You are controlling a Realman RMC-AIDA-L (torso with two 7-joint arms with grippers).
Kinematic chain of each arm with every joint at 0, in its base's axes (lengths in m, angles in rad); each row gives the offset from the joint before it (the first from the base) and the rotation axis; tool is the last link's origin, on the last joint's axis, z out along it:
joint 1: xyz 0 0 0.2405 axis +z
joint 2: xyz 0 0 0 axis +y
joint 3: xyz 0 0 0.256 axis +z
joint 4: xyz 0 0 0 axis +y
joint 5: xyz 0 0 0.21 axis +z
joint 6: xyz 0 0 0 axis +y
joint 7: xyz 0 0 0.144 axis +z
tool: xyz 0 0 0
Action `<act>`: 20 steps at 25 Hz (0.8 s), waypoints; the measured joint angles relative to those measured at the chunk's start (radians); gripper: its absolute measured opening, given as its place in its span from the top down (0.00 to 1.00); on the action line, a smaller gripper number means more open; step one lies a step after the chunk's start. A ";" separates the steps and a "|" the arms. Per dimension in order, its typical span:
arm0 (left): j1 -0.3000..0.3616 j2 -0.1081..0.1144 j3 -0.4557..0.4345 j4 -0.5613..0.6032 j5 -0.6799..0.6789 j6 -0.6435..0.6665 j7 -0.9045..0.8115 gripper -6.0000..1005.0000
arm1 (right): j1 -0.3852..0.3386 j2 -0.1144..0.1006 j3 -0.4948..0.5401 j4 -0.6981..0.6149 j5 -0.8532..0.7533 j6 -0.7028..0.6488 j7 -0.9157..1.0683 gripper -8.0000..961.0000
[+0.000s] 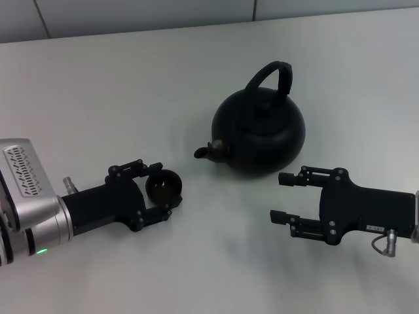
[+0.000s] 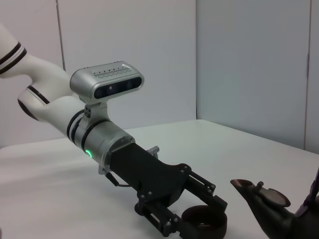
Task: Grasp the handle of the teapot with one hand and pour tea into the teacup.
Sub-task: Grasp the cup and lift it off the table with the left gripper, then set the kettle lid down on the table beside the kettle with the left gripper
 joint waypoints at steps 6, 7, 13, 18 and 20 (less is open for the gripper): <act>0.000 0.000 -0.005 -0.001 0.001 0.002 0.000 0.31 | -0.001 0.001 0.000 0.000 0.000 -0.004 0.000 0.34; 0.000 0.000 -0.005 -0.001 0.001 0.002 0.000 0.30 | -0.002 0.001 0.000 0.000 0.000 -0.006 0.000 0.34; 0.000 0.000 -0.006 -0.003 0.001 0.003 0.000 0.26 | -0.004 0.002 0.000 0.000 0.000 -0.014 0.000 0.35; 0.008 0.000 -0.009 -0.001 0.000 0.017 0.001 0.22 | -0.006 0.002 0.000 0.000 0.000 -0.014 0.000 0.35; 0.015 0.001 -0.018 0.006 -0.001 0.039 0.001 0.20 | -0.007 0.002 0.000 0.000 0.000 -0.014 0.000 0.35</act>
